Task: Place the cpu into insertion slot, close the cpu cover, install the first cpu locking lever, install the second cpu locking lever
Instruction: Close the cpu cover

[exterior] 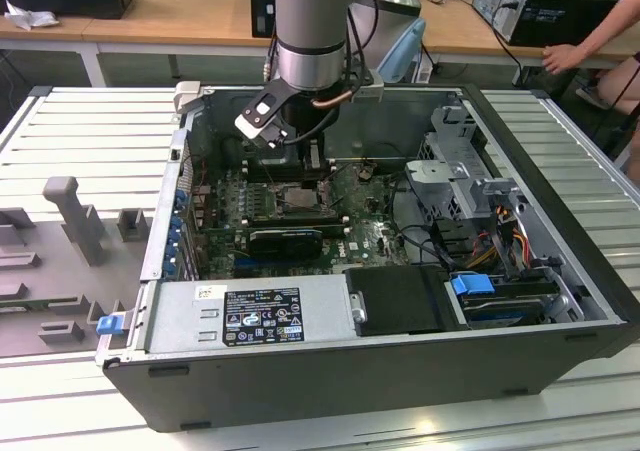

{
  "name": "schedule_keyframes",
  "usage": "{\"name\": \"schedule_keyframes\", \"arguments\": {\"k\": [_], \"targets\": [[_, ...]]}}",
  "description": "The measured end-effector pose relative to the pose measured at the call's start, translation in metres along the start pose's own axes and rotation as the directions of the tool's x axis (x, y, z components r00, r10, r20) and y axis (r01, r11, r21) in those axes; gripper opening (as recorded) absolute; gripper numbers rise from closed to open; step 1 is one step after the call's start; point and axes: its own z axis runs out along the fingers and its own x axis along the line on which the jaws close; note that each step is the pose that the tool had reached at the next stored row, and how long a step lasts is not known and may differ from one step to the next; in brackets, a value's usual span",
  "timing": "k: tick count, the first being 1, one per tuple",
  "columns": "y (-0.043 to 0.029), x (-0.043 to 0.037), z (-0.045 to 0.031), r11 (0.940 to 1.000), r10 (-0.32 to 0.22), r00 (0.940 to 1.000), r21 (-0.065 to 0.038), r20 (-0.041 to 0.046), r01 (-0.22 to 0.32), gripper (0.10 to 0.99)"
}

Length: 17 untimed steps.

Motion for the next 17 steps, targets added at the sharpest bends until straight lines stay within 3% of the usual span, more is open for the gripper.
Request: {"name": "schedule_keyframes", "arguments": {"k": [12, 17], "targets": [[0.0013, 0.0007, -0.0274, 1.0000, 0.000, 1.0000, 0.000, 0.0000, 0.000, 0.106], [0.0057, 0.0006, -0.0290, 1.0000, 0.000, 1.0000, 0.000, 0.0000, 0.000, 0.106]]}}
